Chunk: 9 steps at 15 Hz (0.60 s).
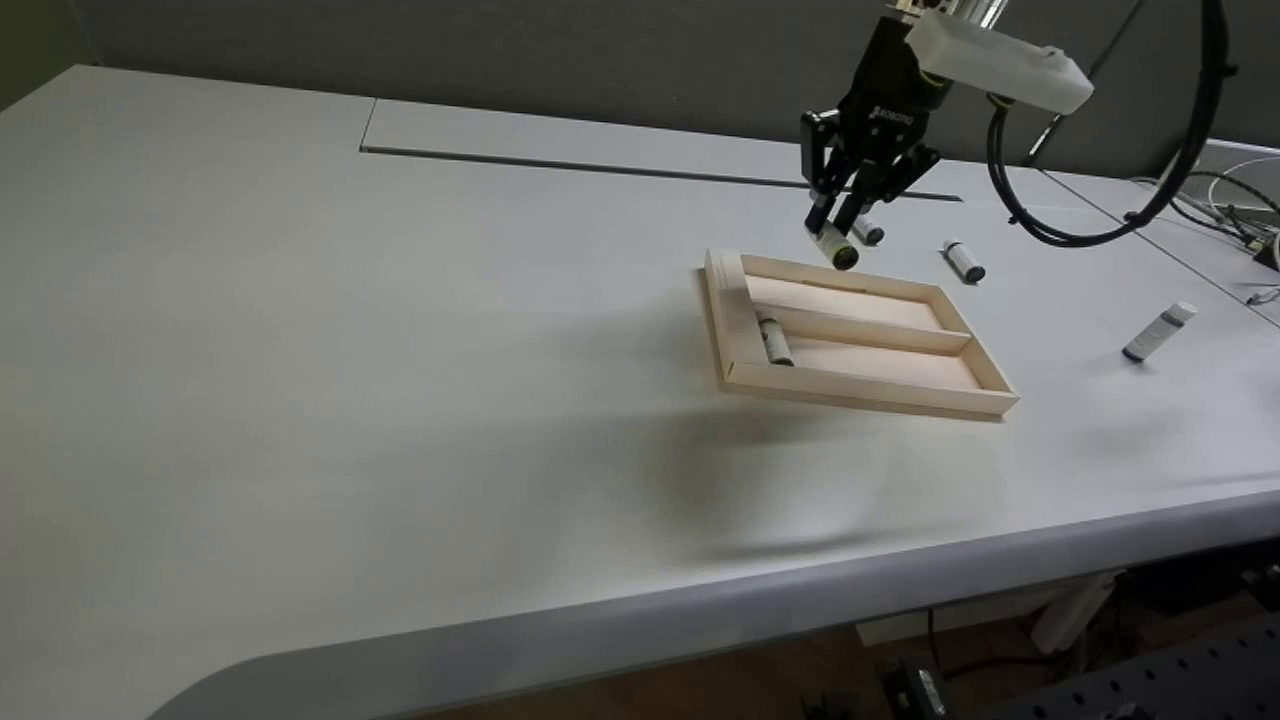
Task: Put the white object on to the tray.
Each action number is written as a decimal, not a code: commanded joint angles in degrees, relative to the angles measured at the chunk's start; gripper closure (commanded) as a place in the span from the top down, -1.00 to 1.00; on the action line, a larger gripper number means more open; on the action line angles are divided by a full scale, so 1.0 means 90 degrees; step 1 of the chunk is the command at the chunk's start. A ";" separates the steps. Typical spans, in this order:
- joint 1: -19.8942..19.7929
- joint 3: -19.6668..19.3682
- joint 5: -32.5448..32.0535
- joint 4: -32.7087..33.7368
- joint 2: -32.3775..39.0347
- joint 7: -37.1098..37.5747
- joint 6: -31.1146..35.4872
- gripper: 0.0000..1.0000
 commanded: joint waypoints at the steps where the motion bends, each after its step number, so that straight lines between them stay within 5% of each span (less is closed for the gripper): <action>1: 0.0065 -0.0002 -0.0031 0.0480 0.0539 0.0192 0.0057 -0.87; 9: 0.0163 0.0179 0.0137 0.0849 0.1182 0.0176 0.0408 -0.87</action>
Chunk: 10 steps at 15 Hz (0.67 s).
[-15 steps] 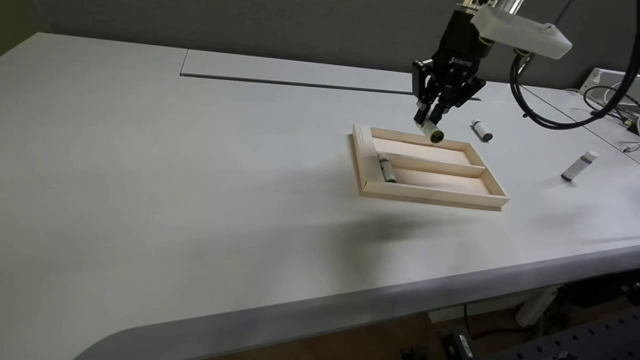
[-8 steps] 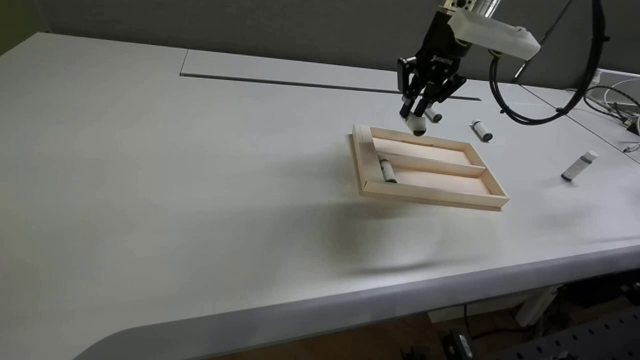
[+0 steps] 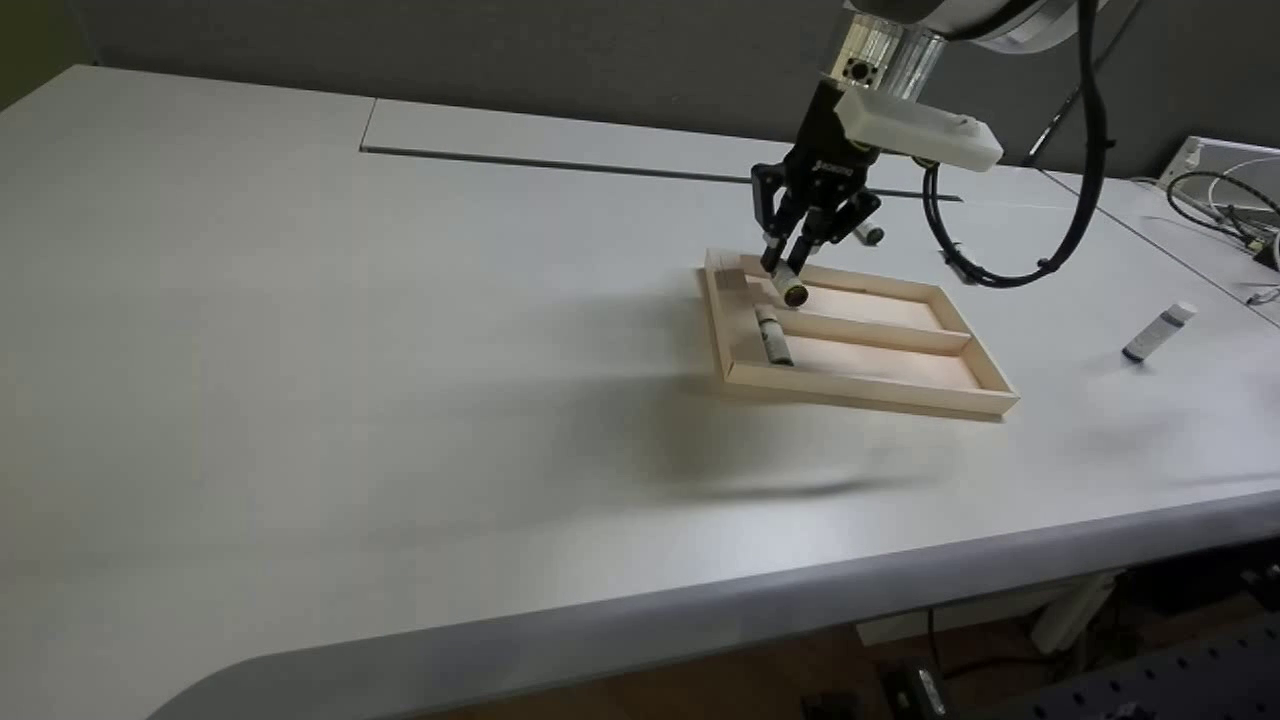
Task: Put the white object on to the tray.
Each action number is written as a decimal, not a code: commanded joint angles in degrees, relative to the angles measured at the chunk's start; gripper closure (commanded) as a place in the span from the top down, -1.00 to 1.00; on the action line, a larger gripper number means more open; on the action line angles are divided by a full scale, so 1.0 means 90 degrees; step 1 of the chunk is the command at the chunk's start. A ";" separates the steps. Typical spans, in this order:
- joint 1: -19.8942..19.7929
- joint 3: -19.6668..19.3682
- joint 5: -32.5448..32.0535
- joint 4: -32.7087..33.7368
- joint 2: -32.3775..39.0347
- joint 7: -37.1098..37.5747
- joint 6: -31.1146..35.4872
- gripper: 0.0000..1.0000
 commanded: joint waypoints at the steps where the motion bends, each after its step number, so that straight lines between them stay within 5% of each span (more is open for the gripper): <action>1: 0.0053 0.0121 0.0122 0.0191 0.0120 0.0166 0.0178 -0.87; 10: 0.0173 0.0174 0.0108 0.0216 0.0224 0.0189 0.0527 -0.87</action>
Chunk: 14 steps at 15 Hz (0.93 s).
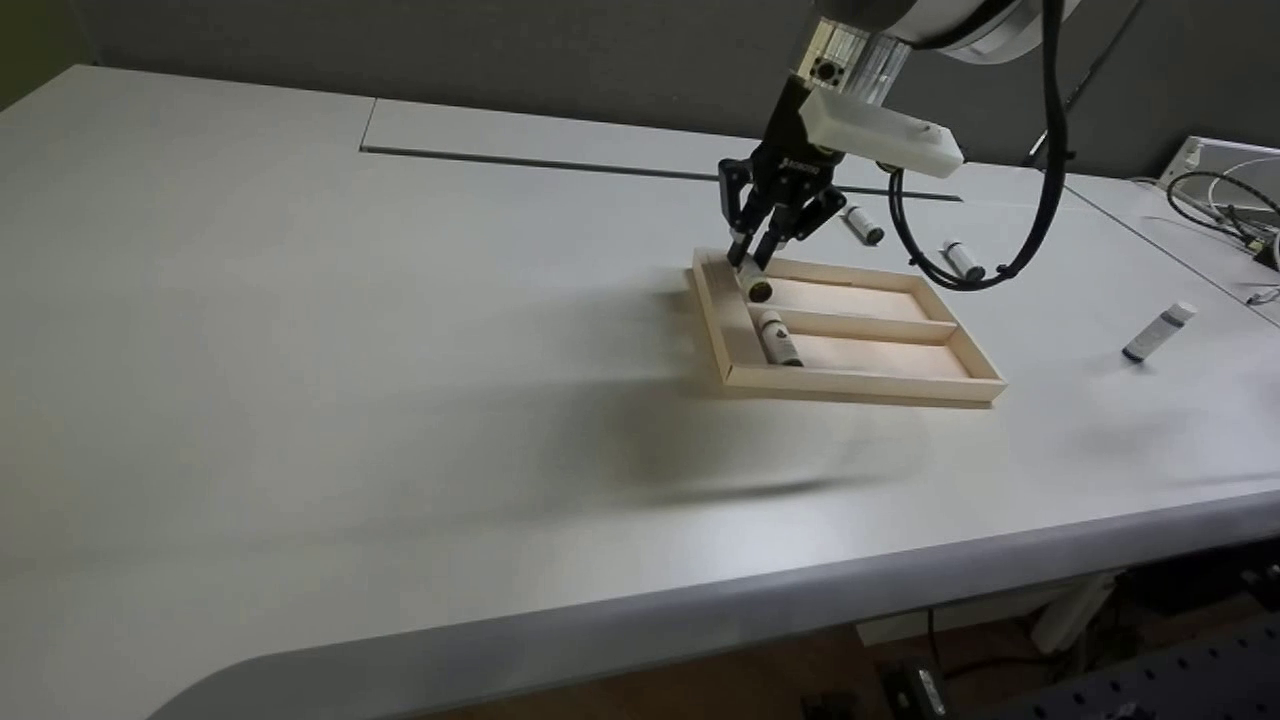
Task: Put the white object on to the tray.
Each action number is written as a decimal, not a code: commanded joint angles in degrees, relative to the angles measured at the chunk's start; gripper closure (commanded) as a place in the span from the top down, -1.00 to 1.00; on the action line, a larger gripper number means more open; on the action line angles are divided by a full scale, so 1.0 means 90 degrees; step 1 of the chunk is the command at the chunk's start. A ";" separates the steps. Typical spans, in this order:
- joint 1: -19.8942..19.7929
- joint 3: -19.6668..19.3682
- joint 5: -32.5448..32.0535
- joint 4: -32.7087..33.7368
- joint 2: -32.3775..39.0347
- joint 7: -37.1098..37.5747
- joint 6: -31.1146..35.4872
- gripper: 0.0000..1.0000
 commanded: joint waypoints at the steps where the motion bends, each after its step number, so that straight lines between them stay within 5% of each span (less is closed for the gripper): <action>1: 0.0031 -0.0001 0.0039 0.0123 0.0082 0.0173 0.0077 -0.87; 5: 0.0025 0.0007 0.0044 0.0135 0.0144 0.0165 0.0103 -0.87; 6: 0.0018 0.0015 0.0055 0.0140 0.0146 0.0167 0.0092 0.03; 14: -0.0160 0.0029 0.0114 -0.0045 -0.0499 0.0067 -0.0043 0.96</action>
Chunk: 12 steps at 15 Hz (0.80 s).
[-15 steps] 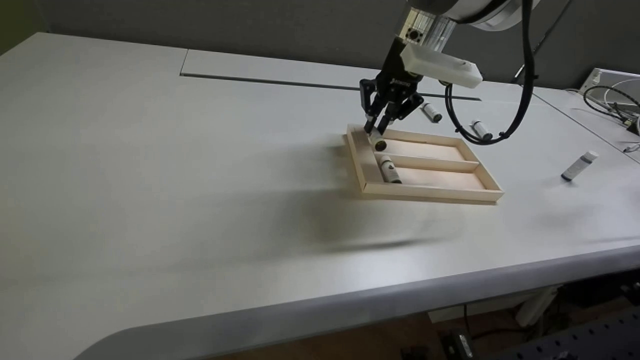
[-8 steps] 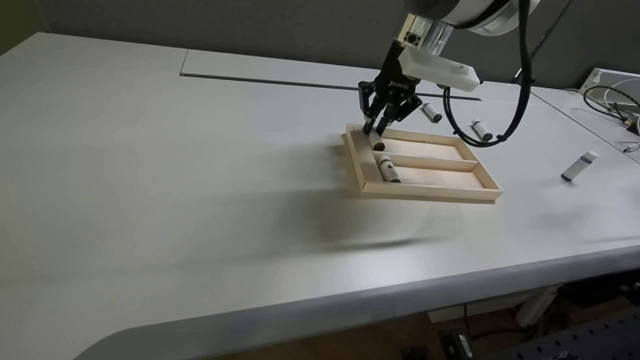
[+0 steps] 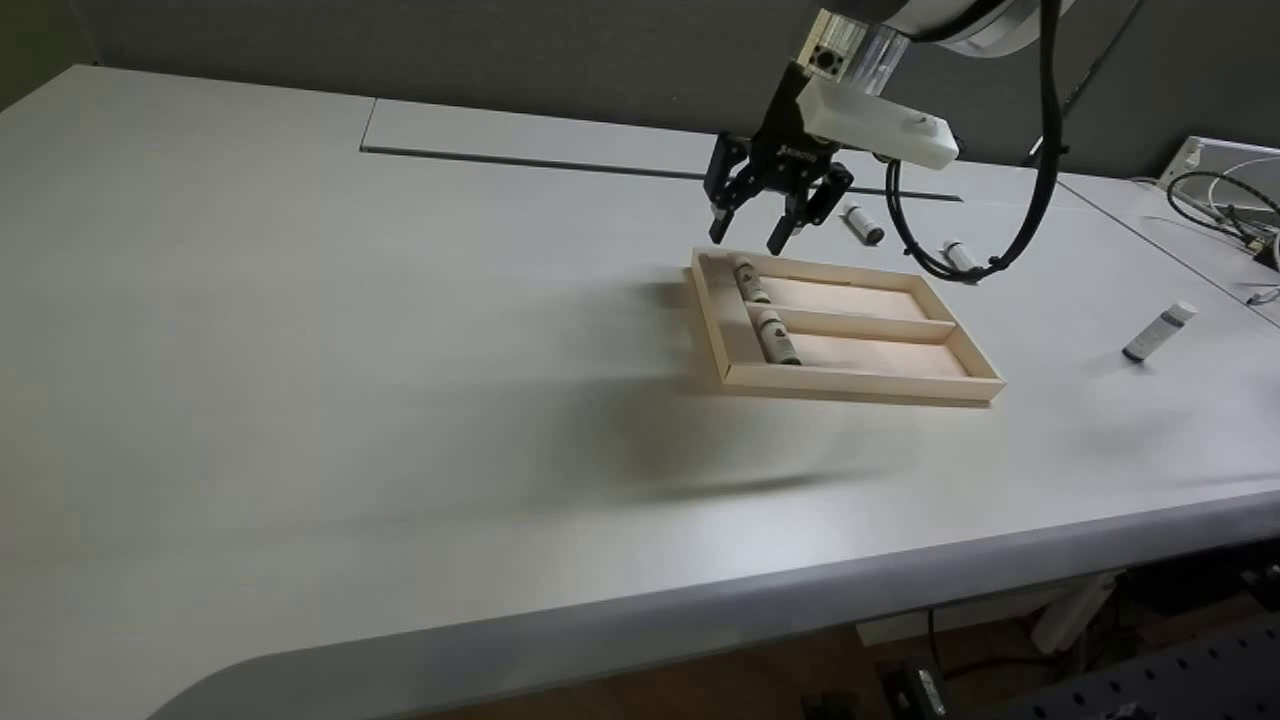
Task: Put the white object on to the tray.
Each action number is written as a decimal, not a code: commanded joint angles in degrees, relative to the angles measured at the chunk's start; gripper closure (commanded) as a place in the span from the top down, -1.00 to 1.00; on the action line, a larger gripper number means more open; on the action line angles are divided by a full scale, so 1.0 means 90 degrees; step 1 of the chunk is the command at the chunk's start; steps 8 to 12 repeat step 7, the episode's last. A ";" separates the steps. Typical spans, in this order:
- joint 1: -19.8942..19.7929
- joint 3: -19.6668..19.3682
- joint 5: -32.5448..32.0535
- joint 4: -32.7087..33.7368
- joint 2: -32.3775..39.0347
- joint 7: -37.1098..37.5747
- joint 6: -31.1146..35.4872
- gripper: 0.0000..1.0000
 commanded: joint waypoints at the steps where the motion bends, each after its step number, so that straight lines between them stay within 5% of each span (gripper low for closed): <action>1: -0.0196 0.0021 0.0109 -0.0143 -0.0614 0.0039 -0.0364 1.00; 3: -0.0298 -0.0078 0.0030 -0.0210 -0.0968 -0.0022 -0.0868 1.00; 4: -0.0182 -0.0034 0.0017 0.0002 -0.0502 -0.0016 -0.0462 0.99; 12: -0.0296 -0.0088 0.0023 -0.0055 -0.0847 -0.0046 -0.0831 1.00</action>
